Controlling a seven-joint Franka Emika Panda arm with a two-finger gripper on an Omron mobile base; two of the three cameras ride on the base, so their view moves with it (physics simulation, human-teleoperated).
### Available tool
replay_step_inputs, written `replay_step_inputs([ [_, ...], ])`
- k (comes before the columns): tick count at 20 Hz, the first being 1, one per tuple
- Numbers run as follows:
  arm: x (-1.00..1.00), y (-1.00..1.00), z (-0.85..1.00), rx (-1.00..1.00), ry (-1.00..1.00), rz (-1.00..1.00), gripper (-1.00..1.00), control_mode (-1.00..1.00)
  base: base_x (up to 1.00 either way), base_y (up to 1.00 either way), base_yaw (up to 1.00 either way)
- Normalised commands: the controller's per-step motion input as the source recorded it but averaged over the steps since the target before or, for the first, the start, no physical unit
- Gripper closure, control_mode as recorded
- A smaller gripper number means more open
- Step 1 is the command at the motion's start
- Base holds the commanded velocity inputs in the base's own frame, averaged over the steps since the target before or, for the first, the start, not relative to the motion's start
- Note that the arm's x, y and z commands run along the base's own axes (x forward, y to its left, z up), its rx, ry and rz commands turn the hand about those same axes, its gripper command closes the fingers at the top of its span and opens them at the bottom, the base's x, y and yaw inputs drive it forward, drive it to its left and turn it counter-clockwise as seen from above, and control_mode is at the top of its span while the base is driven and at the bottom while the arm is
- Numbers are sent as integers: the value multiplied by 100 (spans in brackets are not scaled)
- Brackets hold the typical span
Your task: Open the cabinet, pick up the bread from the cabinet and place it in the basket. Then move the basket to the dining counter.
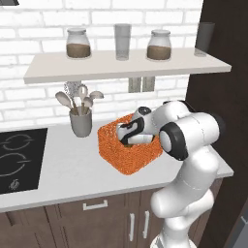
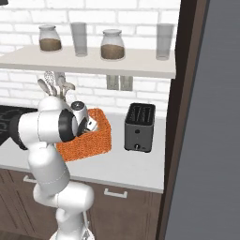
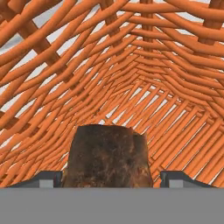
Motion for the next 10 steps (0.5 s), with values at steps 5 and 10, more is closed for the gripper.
replay_step_inputs([
  [5, 0, 7, 49, 0, 0, 1, -100, -100, 0, 0, 0],
  [10, 0, 15, 88, 0, 0, 2, -100, -100, 0, 0, 0],
])
